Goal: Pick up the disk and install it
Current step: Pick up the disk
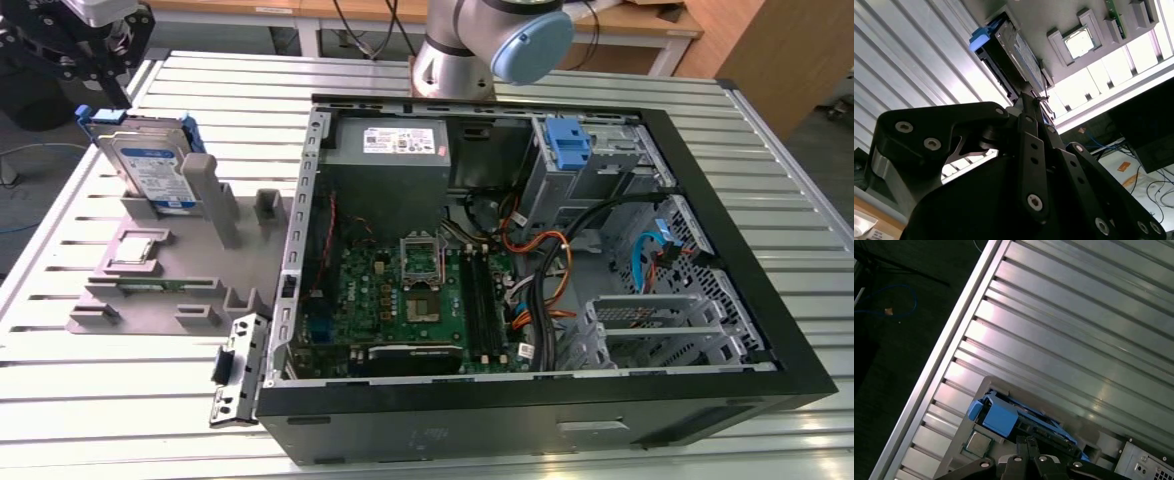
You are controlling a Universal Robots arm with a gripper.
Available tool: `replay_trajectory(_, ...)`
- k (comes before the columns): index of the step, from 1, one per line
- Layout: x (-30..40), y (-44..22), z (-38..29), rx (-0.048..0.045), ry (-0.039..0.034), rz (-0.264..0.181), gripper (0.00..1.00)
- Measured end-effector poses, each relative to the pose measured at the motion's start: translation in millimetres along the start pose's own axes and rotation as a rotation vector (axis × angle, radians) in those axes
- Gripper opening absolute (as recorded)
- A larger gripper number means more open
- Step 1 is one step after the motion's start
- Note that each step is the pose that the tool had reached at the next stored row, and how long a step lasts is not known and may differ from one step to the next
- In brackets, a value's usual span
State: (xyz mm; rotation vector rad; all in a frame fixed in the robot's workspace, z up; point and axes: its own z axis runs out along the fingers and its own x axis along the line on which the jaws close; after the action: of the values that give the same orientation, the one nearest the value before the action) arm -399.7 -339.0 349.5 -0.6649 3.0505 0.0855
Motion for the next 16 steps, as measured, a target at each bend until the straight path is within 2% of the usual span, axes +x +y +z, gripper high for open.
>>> replay_trajectory(3, 0.0, 0.0, 0.0, -0.0005, 0.0006, -0.015, 0.1)
replay_trajectory(11, 0.0, 0.0, 0.0, -0.0008, 0.0009, -0.021, 0.1)
replay_trajectory(16, 0.0, 0.0, 0.0, -0.0026, 0.0021, -0.056, 0.1)
